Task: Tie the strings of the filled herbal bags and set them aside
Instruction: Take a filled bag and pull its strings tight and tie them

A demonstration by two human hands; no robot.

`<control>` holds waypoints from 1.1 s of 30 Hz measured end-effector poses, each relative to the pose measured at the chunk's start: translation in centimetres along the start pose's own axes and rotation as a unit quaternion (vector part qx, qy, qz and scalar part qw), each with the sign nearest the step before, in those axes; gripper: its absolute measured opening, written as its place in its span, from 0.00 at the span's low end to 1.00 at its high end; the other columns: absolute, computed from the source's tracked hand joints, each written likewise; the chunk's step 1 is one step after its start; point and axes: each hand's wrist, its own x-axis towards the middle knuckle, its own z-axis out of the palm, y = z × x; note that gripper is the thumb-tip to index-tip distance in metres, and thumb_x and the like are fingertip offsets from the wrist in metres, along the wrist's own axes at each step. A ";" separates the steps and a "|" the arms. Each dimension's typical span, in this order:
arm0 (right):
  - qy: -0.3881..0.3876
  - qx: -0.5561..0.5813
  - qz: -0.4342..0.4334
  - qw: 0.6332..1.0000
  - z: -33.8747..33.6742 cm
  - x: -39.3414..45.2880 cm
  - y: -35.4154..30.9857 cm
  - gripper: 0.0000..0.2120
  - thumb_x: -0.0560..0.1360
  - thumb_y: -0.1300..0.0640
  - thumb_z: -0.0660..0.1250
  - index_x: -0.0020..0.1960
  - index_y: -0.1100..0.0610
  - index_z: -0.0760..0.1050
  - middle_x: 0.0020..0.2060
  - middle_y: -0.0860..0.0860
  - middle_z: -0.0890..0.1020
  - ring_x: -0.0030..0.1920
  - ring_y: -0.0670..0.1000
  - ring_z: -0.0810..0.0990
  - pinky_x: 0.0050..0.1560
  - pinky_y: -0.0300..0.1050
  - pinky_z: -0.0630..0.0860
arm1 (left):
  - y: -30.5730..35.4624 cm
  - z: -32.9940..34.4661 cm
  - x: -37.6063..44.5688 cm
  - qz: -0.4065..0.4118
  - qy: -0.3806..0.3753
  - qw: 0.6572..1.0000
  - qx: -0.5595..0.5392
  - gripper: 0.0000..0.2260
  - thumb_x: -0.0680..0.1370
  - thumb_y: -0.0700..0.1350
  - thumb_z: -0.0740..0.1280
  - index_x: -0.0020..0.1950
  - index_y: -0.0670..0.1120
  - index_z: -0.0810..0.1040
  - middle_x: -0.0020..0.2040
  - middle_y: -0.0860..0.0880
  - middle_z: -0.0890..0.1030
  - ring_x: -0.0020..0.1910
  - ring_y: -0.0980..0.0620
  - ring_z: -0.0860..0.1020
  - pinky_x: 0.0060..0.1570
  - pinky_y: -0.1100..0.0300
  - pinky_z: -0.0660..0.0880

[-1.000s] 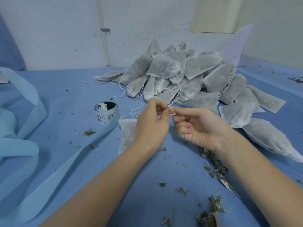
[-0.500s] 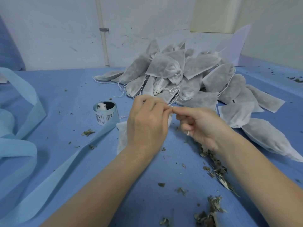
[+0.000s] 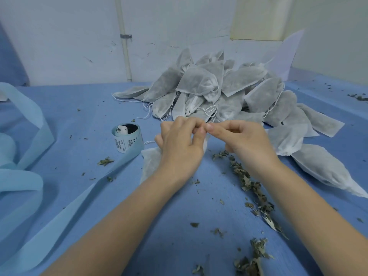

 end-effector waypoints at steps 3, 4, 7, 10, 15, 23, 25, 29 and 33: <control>-0.013 -0.018 -0.022 1.000 0.1 0.1 0.2 0.11 0.70 0.46 0.72 0.42 0.54 0.81 0.23 0.42 0.66 0.24 0.42 0.62 0.28 0.37 0.61 | -0.1 -0.4 0.2 0.069 0.013 0.989 0.132 0.10 0.82 0.46 0.56 0.53 0.48 0.77 0.51 0.52 0.73 0.57 0.48 0.64 0.57 0.53 0.59; -0.020 -0.022 -0.029 0.999 0.2 0.1 0.2 0.12 0.71 0.46 0.71 0.43 0.55 0.80 0.23 0.43 0.65 0.24 0.42 0.61 0.29 0.37 0.61 | -0.1 -0.7 0.3 0.102 0.027 0.976 0.192 0.10 0.82 0.45 0.57 0.53 0.46 0.77 0.51 0.50 0.75 0.56 0.45 0.66 0.54 0.55 0.58; -0.029 -0.031 -0.046 0.998 0.2 0.2 0.1 0.13 0.73 0.47 0.70 0.44 0.57 0.79 0.23 0.43 0.64 0.23 0.43 0.60 0.26 0.35 0.60 | -0.1 -1.8 0.6 0.196 0.064 0.934 0.292 0.06 0.76 0.41 0.64 0.45 0.41 0.80 0.43 0.44 0.79 0.48 0.40 0.75 0.45 0.55 0.56; -0.028 -0.007 -0.049 0.998 0.3 0.2 0.0 0.13 0.72 0.48 0.71 0.44 0.59 0.80 0.22 0.43 0.62 0.23 0.43 0.58 0.24 0.33 0.58 | -0.3 -2.2 0.9 0.229 0.073 0.919 0.312 0.02 0.75 0.38 0.67 0.42 0.41 0.79 0.41 0.43 0.78 0.45 0.39 0.76 0.44 0.54 0.56; -0.078 0.079 -0.011 0.994 0.1 0.1 -0.2 0.06 0.74 0.54 0.70 0.44 0.57 0.82 0.25 0.44 0.65 0.24 0.43 0.61 0.26 0.32 0.62 | 0.1 -1.9 0.7 0.126 0.037 0.964 0.229 0.06 0.79 0.42 0.61 0.50 0.44 0.77 0.49 0.48 0.75 0.55 0.46 0.66 0.45 0.60 0.49; -0.067 0.191 -0.026 0.979 1.5 -0.2 0.0 0.05 0.78 0.64 0.63 0.45 0.58 0.76 0.41 0.52 0.81 0.46 0.48 0.79 0.54 0.43 0.78 | 0.5 -1.6 1.2 0.059 0.022 0.988 0.141 0.07 0.82 0.47 0.57 0.50 0.52 0.74 0.51 0.54 0.71 0.58 0.50 0.62 0.47 0.61 0.51; -0.084 0.231 -0.012 0.969 2.0 -0.2 -0.2 0.06 0.80 0.64 0.60 0.45 0.59 0.72 0.38 0.54 0.80 0.41 0.49 0.78 0.49 0.40 0.77 | 0.6 -1.7 1.2 0.059 0.024 0.990 0.125 0.06 0.82 0.47 0.57 0.48 0.53 0.73 0.51 0.54 0.72 0.57 0.51 0.62 0.47 0.60 0.52; -0.027 0.196 -0.015 0.980 2.6 0.0 -0.2 0.08 0.79 0.64 0.61 0.41 0.57 0.72 0.25 0.46 0.73 0.29 0.45 0.72 0.38 0.39 0.74 | 0.5 -1.8 1.5 0.057 0.026 0.989 0.137 0.06 0.81 0.46 0.58 0.47 0.53 0.72 0.48 0.55 0.68 0.51 0.54 0.58 0.43 0.60 0.50; 0.011 0.139 -0.034 0.990 2.4 0.1 0.0 0.09 0.75 0.61 0.68 0.37 0.53 0.76 0.21 0.44 0.65 0.23 0.44 0.64 0.28 0.37 0.68 | 0.1 -2.3 1.9 0.091 0.061 0.973 0.201 0.06 0.80 0.43 0.58 0.49 0.47 0.75 0.47 0.53 0.68 0.51 0.50 0.60 0.42 0.60 0.49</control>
